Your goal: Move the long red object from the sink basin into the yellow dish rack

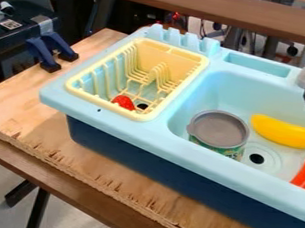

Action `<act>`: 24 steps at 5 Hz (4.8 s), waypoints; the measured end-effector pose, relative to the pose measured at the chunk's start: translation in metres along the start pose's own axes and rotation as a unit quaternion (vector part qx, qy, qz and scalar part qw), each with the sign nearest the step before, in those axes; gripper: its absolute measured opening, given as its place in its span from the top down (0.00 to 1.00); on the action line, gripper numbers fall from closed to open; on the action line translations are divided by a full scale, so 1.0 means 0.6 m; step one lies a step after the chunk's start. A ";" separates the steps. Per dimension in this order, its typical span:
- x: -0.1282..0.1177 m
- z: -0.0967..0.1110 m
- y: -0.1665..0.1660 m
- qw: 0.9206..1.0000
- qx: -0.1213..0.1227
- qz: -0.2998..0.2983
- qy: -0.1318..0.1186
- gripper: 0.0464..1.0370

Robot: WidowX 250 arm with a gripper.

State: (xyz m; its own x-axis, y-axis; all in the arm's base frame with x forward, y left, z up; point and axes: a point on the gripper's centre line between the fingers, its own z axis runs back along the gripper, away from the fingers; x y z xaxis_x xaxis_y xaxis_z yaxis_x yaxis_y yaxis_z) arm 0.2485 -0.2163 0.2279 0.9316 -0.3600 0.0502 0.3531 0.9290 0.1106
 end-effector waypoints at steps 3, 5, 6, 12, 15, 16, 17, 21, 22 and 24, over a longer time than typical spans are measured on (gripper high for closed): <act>0.043 -0.082 0.083 0.997 0.060 0.028 0.027 0.03; 0.083 -0.115 0.078 0.996 0.049 0.059 -0.049 0.04; 0.091 -0.115 0.072 0.995 0.033 0.071 -0.063 0.03; 0.098 -0.180 0.056 0.987 0.001 0.152 -0.061 0.04; 0.097 -0.230 0.036 0.987 0.011 0.160 -0.023 0.04; 0.105 -0.244 0.033 0.986 0.013 0.164 -0.015 0.04; 0.118 -0.246 0.038 0.985 0.016 0.170 -0.015 0.07; 0.126 -0.139 0.032 0.992 -0.044 0.093 -0.076 0.48; 0.120 -0.095 0.027 0.989 -0.068 0.084 -0.104 0.48; 0.079 0.001 0.128 0.985 -0.038 0.130 -0.111 0.48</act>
State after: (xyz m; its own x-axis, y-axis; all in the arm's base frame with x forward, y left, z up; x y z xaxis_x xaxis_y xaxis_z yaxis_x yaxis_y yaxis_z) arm 0.3194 -0.1621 0.2393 0.9528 -0.1110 0.2827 0.1185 0.9929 -0.0097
